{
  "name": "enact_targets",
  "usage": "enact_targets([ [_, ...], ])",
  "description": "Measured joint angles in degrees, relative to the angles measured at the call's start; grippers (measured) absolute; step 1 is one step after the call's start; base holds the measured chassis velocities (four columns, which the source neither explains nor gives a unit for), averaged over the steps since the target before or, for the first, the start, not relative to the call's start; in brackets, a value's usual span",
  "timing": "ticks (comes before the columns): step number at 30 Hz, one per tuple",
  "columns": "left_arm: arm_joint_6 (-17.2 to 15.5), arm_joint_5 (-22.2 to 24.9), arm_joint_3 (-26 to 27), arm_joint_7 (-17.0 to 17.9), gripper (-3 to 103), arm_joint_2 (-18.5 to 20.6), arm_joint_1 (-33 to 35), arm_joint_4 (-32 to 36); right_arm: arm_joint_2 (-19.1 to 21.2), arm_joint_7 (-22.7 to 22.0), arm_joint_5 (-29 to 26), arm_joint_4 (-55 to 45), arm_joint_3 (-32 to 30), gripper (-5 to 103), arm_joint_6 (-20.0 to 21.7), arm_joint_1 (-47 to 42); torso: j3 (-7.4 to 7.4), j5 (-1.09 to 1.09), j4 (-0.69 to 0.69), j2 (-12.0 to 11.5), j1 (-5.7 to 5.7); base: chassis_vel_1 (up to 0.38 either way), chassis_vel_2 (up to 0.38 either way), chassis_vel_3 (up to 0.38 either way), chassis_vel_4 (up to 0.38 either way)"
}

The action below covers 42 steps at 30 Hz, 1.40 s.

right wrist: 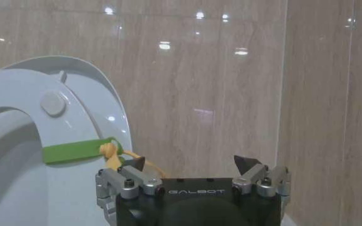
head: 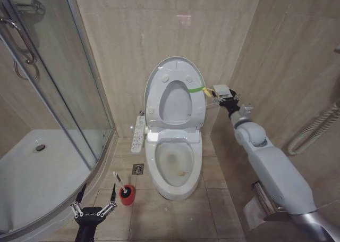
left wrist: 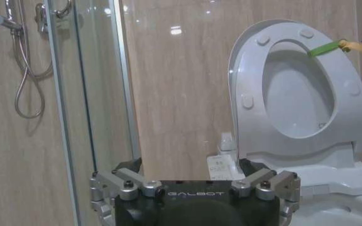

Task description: Open the toilet lid, clean the toilet bowl with a toilet brush, close the toilet lid, and flush.

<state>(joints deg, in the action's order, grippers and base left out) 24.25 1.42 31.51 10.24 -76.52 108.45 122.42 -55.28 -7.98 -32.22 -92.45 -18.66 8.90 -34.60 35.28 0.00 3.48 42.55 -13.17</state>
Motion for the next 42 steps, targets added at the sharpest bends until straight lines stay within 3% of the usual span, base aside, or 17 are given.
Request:
enact_targets([
  [18,0.0,0.0,0.0,0.0,100,0.0,0.0,0.0,1.3,-0.2,-2.4,-8.6,-7.0,93,0.4,-11.6,0.0,0.0,0.0,0.0,0.0,0.0,0.0,0.0,0.0],
  [31,0.0,0.0,0.0,0.0,100,0.0,0.0,0.0,-2.5,-2.6,-3.8,-17.7,-10.6,93,2.3,-22.4,0.0,0.0,0.0,0.0,0.0,0.0,0.0,0.0,0.0],
  [42,0.0,0.0,0.0,0.0,100,0.0,0.0,0.0,-6.9,-2.7,-0.5,-20.6,-13.0,93,0.6,-29.9,0.0,0.0,-0.01,0.0,0.0,0.0,0.0,0.0,0.0],
])
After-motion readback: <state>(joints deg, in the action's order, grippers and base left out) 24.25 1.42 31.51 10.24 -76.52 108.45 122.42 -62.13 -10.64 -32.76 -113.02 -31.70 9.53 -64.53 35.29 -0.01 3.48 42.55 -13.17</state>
